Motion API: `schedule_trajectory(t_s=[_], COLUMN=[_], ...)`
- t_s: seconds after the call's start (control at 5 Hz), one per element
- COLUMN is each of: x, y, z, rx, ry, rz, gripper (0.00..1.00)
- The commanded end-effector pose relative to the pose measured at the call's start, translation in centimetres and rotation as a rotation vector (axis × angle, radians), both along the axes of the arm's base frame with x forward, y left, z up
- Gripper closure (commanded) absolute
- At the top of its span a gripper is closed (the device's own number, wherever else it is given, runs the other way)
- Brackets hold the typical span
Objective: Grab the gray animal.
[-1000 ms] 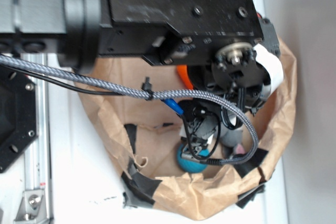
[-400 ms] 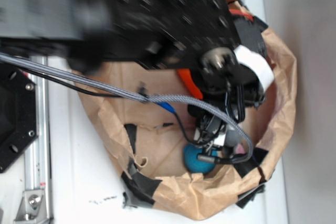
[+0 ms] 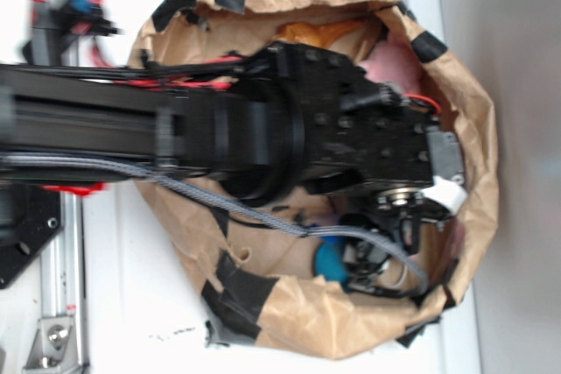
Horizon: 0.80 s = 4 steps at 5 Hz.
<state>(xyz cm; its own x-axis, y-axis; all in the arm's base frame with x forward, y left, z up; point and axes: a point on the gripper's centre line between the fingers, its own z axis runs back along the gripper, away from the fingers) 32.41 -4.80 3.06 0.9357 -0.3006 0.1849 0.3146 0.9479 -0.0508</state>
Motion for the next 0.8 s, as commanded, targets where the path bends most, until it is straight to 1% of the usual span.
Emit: schedule_trajectory(t_s=[0.0, 0.2, 0.4, 0.6], x=[-1.4, -2.6, -5.9, -7.9], y=[0.1, 2.8, 7.3, 8.1], z=[2.5, 7.4, 10.6, 13.5], rx=[-0.010, 0.012, 0.039, -0.018], ry=[0.004, -0.052, -0.075, -0.095], rz=[0.005, 0.095, 0.307, 0.384], gripper=[1.00, 1.00, 1.00, 1.00])
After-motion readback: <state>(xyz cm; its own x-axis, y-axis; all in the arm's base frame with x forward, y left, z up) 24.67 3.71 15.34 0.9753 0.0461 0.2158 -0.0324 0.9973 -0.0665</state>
